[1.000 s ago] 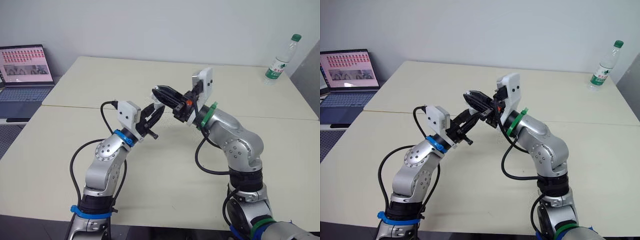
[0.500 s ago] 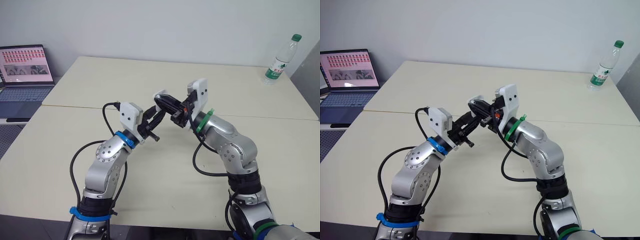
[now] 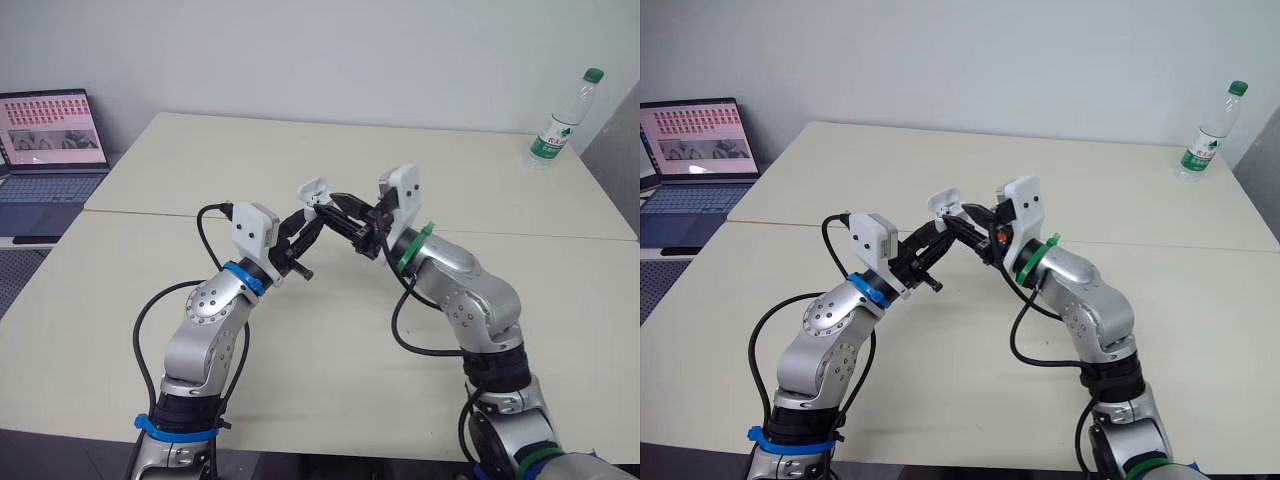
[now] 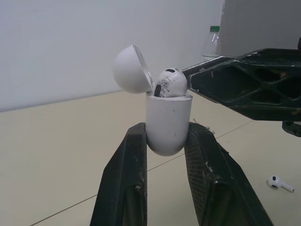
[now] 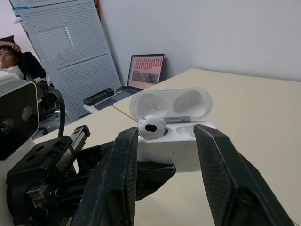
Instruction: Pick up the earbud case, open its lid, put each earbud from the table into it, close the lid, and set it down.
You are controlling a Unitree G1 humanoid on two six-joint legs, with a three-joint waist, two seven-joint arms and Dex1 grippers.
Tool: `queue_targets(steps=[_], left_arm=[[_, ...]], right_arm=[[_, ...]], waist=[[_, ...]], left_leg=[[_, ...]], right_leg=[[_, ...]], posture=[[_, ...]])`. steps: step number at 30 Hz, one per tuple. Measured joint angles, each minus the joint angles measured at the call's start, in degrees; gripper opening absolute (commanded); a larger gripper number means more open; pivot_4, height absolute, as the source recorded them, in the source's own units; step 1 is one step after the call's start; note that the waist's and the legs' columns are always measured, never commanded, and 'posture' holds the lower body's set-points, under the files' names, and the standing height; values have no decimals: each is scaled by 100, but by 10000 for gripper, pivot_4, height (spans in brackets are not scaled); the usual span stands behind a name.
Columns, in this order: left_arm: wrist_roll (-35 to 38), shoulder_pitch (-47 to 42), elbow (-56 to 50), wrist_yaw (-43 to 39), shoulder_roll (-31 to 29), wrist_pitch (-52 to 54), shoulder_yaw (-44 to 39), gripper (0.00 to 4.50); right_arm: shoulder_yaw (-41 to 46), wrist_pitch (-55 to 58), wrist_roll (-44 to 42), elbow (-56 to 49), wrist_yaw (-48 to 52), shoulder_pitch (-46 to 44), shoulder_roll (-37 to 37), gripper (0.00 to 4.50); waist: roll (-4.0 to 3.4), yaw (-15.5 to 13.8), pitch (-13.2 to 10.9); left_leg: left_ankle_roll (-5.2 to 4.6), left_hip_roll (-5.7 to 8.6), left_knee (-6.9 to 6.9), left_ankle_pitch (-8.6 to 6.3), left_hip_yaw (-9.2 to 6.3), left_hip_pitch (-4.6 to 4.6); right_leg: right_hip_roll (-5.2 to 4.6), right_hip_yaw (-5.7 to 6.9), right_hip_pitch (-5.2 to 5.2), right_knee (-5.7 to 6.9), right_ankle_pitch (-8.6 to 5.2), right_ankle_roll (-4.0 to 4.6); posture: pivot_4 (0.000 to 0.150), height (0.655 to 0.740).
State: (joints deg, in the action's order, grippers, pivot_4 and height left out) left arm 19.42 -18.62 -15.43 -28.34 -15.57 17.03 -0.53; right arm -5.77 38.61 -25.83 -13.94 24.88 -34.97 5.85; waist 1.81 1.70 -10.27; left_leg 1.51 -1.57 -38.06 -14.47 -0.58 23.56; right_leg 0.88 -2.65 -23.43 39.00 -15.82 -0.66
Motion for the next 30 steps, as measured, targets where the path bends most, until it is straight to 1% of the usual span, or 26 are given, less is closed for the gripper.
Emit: queue_targets(steps=[3, 6, 10, 11, 13, 16, 20, 23, 30], left_arm=[[1, 0, 0, -1, 2, -5, 0, 7623], [24, 0, -8, -14, 1, -21, 2, 7623], [60, 116, -25, -84, -127, -34, -80, 7623], [60, 146, -26, -96, -164, -42, -142, 7623], [59, 167, -25, -99, -226, -58, -208, 7623], [59, 177, -28, -89, -226, -101, -223, 7623], [55, 195, -44, -42, -225, -105, -219, 7623], [50, 223, -84, 5, -226, -105, -216, 7623], [-18, 222, -86, -1, -290, -104, -202, 7623]], right_arm=[[29, -59, -24, 54, 35, -3, 24, 19893], [274, 5, -339, 48, 256, -41, 167, 19893], [760, 511, -952, -169, 801, -184, 1169, 19893], [824, 612, -987, -193, 955, -177, 1555, 19893], [839, 634, -854, -162, 1092, -64, 2014, 19893], [614, 426, -313, -46, 1088, 560, 2437, 19893], [299, 235, 358, 153, 661, 1266, 2425, 19893], [201, 63, 826, 202, 264, 1605, 2299, 19893], [11, -204, 1488, 355, -234, 1852, 2088, 19893]], waist=[[0, 0, 0], [0, -1, 0], [0, -12, 0], [0, -14, 0], [0, -10, 0], [1, -11, 1], [0, 8, 0], [0, 7, 0], [0, 4, 0]], left_leg=[[0, 0, 0, 0, 0, 0], [0, 2, 0, 0, 0, 0], [-1, 4, 0, 0, -2, 1], [-1, 3, -1, 0, -4, 1], [-1, 2, 1, 0, -6, 0], [-1, 2, 1, 0, -11, 0], [0, 2, 0, 0, -3, -1], [0, 2, 0, 1, -6, -3], [2, 3, -1, 2, -5, -4]], right_leg=[[0, 0, 0, 0, 0, 0], [-1, 0, 1, -1, 0, 0], [-3, 3, 5, -6, 0, 1], [-3, 4, 5, -6, -2, 3], [0, 5, 5, -5, -3, 5], [4, 6, 8, -5, -6, 7], [4, -4, 7, -1, -5, 7], [5, -1, 8, 0, -6, 6], [6, -2, 9, 0, -6, 6]], posture=[[1500, 7400], [1500, 7400], [1500, 7400], [1500, 7400], [1500, 7400], [1500, 7400], [1500, 7400], [1500, 7400], [1500, 7400]])
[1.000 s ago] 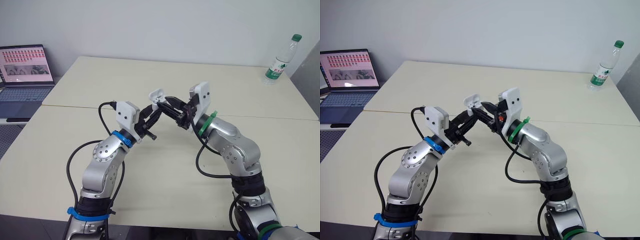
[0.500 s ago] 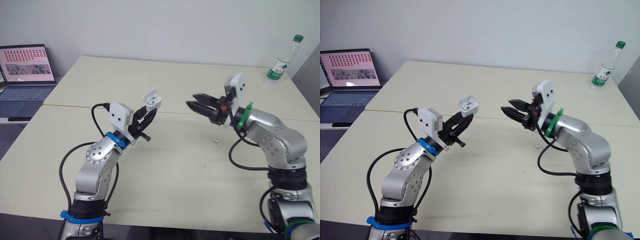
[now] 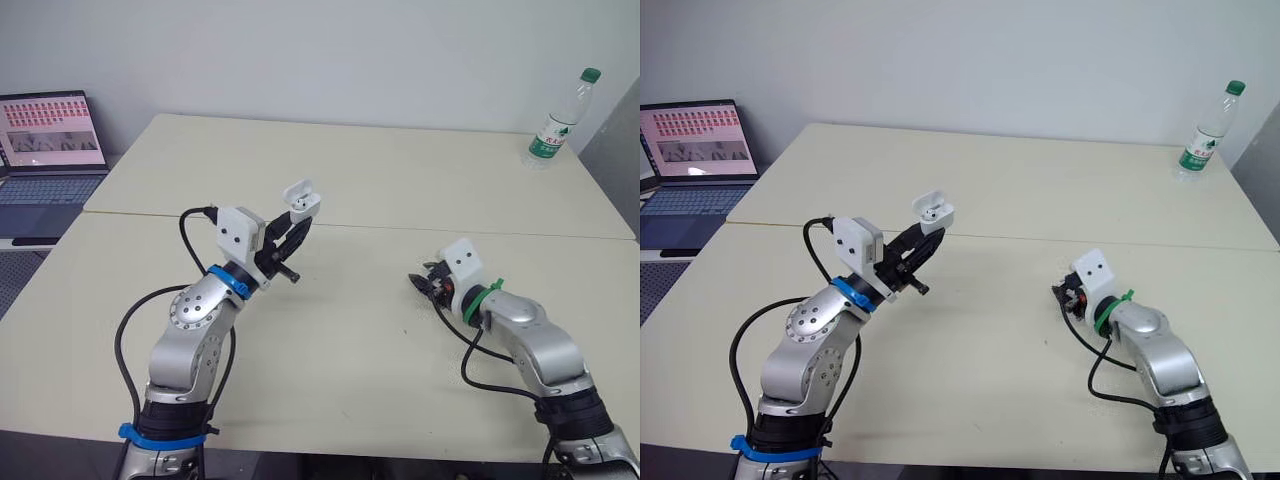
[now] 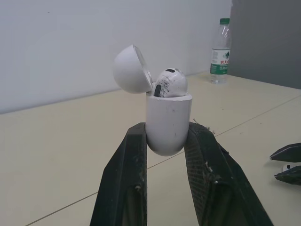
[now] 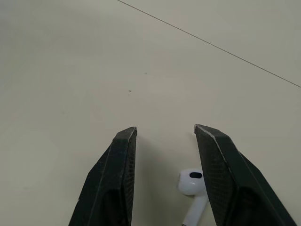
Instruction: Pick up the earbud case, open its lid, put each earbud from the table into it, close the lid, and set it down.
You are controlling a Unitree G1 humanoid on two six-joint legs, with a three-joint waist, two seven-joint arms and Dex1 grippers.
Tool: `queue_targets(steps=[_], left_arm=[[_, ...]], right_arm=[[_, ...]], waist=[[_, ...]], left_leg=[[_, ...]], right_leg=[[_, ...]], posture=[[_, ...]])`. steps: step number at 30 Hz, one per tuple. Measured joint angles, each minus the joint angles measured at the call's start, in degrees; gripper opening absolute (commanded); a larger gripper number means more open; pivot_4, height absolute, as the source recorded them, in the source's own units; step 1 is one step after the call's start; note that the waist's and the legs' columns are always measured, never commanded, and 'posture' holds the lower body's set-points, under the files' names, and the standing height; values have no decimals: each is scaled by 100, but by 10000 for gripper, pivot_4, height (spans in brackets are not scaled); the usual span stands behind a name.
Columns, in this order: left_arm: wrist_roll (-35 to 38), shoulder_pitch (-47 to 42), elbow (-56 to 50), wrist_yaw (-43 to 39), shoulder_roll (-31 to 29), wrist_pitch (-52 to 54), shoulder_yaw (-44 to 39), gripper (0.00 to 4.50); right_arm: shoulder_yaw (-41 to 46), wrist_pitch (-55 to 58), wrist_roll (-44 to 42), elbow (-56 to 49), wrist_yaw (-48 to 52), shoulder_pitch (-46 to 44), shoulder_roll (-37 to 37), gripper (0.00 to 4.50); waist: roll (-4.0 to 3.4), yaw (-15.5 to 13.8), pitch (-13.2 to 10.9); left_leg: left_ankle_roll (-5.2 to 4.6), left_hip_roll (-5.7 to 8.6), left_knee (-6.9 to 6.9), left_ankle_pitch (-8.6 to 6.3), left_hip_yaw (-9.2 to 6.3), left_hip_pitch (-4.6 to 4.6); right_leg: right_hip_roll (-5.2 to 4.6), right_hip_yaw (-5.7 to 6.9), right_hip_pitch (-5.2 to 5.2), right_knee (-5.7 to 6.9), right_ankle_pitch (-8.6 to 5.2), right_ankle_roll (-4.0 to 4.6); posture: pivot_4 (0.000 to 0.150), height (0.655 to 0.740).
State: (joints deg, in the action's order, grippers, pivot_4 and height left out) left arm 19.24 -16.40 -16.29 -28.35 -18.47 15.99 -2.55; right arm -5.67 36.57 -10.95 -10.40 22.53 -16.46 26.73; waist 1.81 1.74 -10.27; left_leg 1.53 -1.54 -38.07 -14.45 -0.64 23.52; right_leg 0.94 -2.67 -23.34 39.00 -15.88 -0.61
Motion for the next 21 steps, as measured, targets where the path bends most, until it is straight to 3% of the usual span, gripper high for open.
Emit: queue_targets(steps=[18, 21], left_arm=[[-4, -16, 0, -89, -30, 8, 2, 7623], [-6, -17, 0, -90, -28, 8, 6, 7623]], right_arm=[[396, 820, 117, -385, -353, 308, -105, 19893], [432, 918, 75, -400, -371, 293, -196, 13494]], waist=[[0, -15, 3], [1, -14, 4]], left_leg=[[0, 2, -1, 0, -4, -7], [0, 1, -1, 0, -4, -9]], right_leg=[[0, 2, 11, -1, 0, 0], [0, 2, 12, -1, 0, 0]], posture=[[1500, 7400], [1500, 7400]])
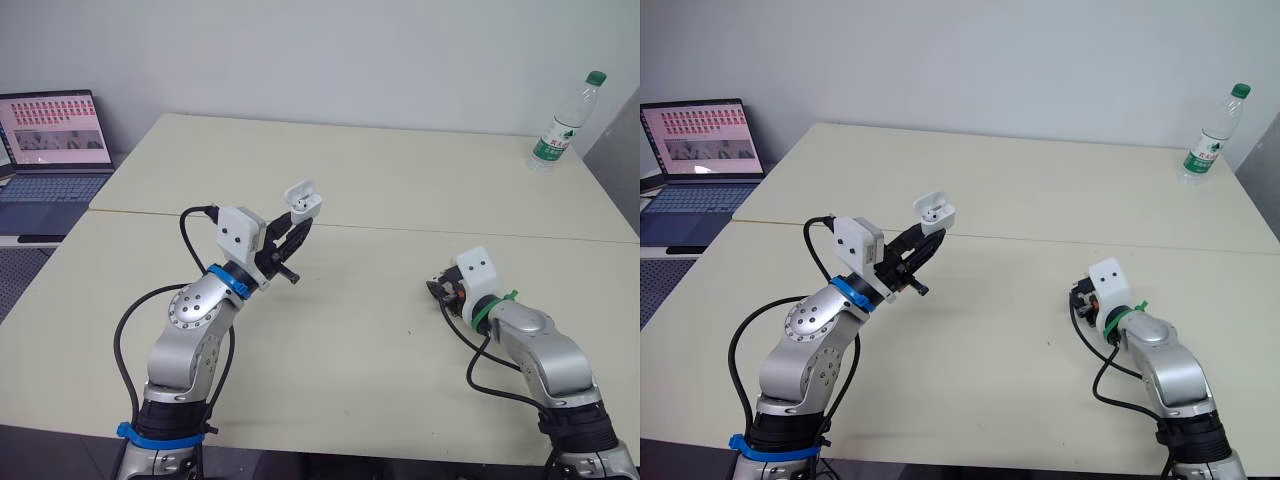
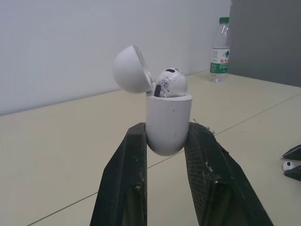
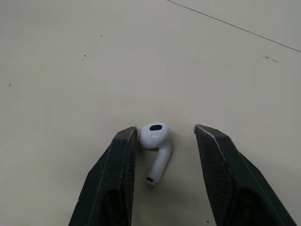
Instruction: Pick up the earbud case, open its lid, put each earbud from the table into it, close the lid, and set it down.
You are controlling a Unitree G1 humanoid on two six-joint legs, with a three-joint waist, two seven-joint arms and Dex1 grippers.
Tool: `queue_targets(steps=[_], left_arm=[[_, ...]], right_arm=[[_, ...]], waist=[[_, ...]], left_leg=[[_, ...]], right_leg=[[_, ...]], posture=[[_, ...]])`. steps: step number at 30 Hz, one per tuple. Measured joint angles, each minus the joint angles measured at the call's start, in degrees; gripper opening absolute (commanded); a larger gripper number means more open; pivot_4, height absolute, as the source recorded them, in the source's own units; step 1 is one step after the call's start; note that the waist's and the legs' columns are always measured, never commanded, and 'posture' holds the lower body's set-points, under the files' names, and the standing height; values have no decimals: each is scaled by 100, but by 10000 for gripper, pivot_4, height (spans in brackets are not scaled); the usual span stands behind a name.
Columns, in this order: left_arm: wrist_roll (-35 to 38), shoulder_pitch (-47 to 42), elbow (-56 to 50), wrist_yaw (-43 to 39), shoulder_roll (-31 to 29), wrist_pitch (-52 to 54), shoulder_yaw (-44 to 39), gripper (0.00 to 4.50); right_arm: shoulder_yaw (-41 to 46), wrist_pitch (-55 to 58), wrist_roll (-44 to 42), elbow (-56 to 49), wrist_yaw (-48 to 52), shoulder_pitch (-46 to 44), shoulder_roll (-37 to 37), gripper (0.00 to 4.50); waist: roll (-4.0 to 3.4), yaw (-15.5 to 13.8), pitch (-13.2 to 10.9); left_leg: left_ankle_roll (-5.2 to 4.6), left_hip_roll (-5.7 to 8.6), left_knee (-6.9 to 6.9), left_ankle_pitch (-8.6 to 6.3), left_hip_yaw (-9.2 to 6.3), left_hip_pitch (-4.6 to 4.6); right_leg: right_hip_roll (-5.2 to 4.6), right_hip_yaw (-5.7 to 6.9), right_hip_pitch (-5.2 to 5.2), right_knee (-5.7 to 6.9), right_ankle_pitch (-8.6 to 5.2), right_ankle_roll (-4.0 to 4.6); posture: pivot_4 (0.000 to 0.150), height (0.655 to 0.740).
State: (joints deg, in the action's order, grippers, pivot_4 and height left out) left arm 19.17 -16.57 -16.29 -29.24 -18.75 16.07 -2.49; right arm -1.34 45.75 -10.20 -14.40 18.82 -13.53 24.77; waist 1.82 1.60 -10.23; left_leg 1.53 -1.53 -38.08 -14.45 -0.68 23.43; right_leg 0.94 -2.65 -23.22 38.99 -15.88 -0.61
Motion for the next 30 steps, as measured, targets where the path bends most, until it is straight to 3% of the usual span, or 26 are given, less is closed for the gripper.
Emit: queue_targets(steps=[3, 9, 12, 16, 19, 25, 30], left_arm=[[-1, 0, 0, -3, 0, 0, 9, 7623], [-8, 0, 0, 2, 9, -1, 47, 7623], [-14, 0, 6, 6, 25, -12, 57, 7623], [-23, 2, 24, 3, 87, -87, 65, 7623], [-44, -2, 58, 2, 143, -184, 119, 7623], [-132, 34, 107, 88, 225, -346, 144, 7623], [-152, 127, 95, 110, 225, -383, 169, 7623]], right_arm=[[-47, 38, -4, 22, 41, -48, -23, 4043], [-64, -14, -50, 126, 585, -107, 460, 4014], [-273, -363, -186, 237, 1841, -93, 1608, 4014], [-728, -1817, 16, 897, 4206, -56, 3680, 4014], [-974, -3091, 409, 1869, 5269, -93, 4432, 4014], [-1443, -5509, 1445, 4104, 5863, -808, 4642, 4014], [-1541, -6147, 1810, 5168, 5847, -1304, 4357, 4014]], waist=[[0, 1, 0], [1, -21, 2], [-2, -40, 0], [-8, -44, -5], [-9, -20, -5], [-6, 9, -7], [22, 13, -2]], left_leg=[[-1, 1, -3, 1, 1, -3], [-4, 8, -4, 3, 1, -4], [-5, 13, -3, 2, 4, 0], [-7, 10, -1, 1, 8, -2], [-7, 4, 1, 1, 15, -13], [-7, -2, 5, 1, 64, -98], [-7, -2, 0, 2, 73, -166]], right_leg=[[0, -1, 3, 1, 0, 0], [-1, 0, 7, 0, 0, -1], [-3, 1, 6, -7, 0, -2], [-5, 6, 7, -12, -2, -5], [-2, 3, 7, -4, -3, -3], [-2, -10, 86, -15, -11, -9], [-10, -48, 150, -26, -17, -30]], posture=[[1500, 7400], [1500, 7400], [1500, 7400], [1500, 7400], [1500, 7400], [1500, 7400], [1500, 7400]])
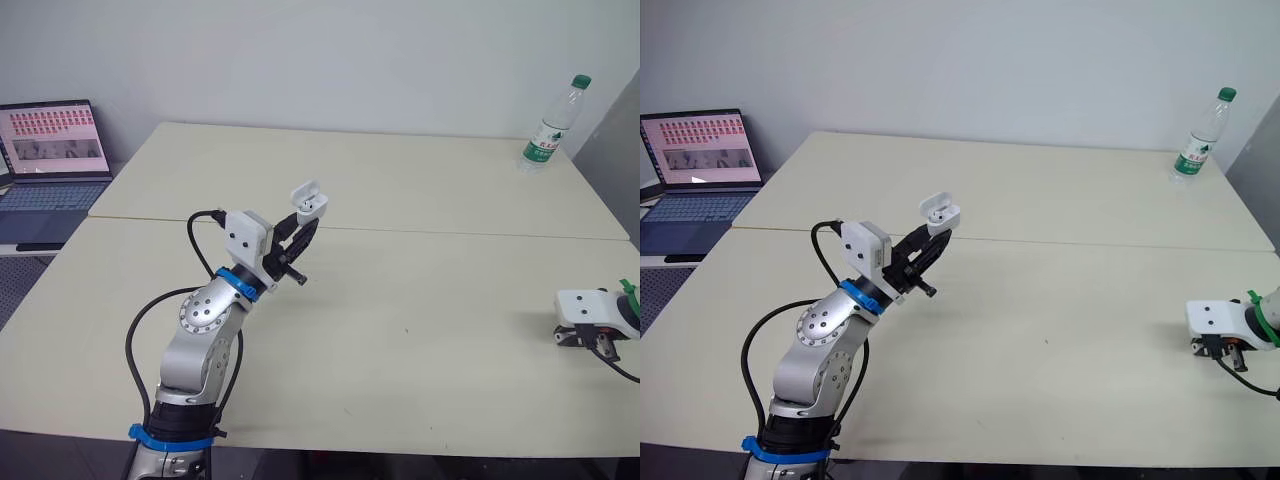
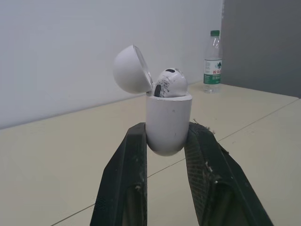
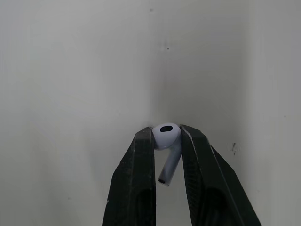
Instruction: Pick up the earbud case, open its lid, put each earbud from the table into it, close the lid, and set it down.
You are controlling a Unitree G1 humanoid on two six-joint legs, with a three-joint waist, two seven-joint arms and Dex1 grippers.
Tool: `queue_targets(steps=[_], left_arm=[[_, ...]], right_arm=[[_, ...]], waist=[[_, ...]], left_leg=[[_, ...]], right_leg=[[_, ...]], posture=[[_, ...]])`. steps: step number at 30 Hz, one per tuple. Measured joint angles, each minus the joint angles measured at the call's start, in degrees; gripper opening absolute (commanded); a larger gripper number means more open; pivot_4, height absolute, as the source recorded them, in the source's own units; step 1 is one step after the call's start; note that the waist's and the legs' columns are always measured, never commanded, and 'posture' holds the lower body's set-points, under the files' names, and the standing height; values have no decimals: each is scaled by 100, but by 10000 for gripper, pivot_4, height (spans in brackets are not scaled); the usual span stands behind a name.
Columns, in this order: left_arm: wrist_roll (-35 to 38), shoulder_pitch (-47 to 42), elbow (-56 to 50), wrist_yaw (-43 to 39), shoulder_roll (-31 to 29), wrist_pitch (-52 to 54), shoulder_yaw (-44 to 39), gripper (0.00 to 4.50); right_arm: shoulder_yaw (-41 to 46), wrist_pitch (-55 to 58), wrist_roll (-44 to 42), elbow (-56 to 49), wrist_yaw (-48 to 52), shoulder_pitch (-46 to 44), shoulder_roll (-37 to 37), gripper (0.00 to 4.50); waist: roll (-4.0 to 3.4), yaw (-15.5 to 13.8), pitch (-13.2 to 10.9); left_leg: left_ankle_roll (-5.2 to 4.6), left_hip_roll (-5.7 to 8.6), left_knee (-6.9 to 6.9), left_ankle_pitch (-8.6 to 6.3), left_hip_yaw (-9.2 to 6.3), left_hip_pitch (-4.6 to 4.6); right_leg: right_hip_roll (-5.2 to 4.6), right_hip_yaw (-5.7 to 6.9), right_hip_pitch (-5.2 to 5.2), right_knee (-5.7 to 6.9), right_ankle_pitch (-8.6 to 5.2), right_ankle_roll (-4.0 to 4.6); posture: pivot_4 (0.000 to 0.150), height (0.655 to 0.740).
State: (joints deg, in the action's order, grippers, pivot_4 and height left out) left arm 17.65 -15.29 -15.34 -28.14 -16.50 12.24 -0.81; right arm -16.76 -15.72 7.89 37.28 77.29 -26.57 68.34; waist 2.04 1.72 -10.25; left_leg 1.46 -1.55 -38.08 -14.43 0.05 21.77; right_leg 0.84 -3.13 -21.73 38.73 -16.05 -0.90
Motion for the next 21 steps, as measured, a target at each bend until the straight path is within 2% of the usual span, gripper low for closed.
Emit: queue_targets(steps=[5, 21], left_arm=[[-1, 46, -14, 1, -38, 2, -18, 7623], [7, 19, -15, -15, -120, 34, -9, 7623]], right_arm=[[93, -143, 68, 292, -87, -35, -86, 20492], [123, -543, 461, 607, -261, -176, -184, 20492]], waist=[[30, -15, 18], [54, -26, 33]], left_leg=[[-1, 2, 1, -1, 5, -5], [-2, 2, 2, -1, 9, -6]], right_leg=[[0, -23, 6, -1, 9, 10], [-1, -32, 10, -14, 16, 3]], posture=[[1500, 7400], [1500, 7400]])
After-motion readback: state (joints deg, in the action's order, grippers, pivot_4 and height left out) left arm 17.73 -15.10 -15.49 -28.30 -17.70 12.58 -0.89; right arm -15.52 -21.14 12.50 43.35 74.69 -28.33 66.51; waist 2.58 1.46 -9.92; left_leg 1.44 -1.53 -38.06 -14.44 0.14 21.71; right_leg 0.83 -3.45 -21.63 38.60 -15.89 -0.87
